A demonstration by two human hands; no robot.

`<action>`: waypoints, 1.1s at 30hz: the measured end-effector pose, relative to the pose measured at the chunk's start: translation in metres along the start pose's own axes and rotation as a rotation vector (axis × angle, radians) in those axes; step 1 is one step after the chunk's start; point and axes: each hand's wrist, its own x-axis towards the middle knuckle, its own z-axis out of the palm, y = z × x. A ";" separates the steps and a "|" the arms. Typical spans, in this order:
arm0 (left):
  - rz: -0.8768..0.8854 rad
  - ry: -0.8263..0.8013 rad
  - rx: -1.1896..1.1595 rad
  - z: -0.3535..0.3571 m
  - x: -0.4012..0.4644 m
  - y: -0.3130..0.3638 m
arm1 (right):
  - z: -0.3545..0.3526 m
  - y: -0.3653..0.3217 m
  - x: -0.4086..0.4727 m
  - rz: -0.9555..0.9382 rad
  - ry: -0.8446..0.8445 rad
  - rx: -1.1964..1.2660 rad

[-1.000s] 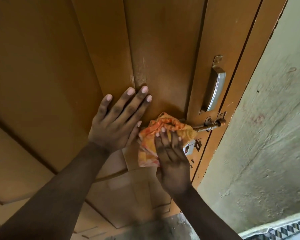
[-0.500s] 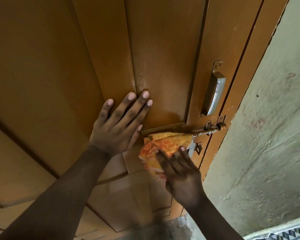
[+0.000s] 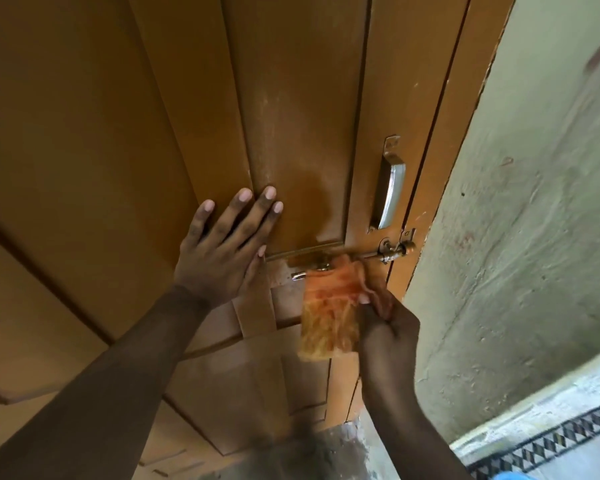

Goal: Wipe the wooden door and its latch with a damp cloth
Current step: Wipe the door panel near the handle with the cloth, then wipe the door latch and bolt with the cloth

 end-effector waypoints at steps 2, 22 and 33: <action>0.000 -0.028 0.016 -0.005 0.001 0.002 | -0.013 -0.011 0.008 0.378 0.023 0.295; 0.103 0.047 -0.026 0.000 0.051 0.024 | -0.012 0.063 0.078 -0.727 0.016 -0.693; 0.094 0.010 -0.002 0.001 0.049 0.030 | 0.028 0.083 0.057 -0.689 0.001 -0.699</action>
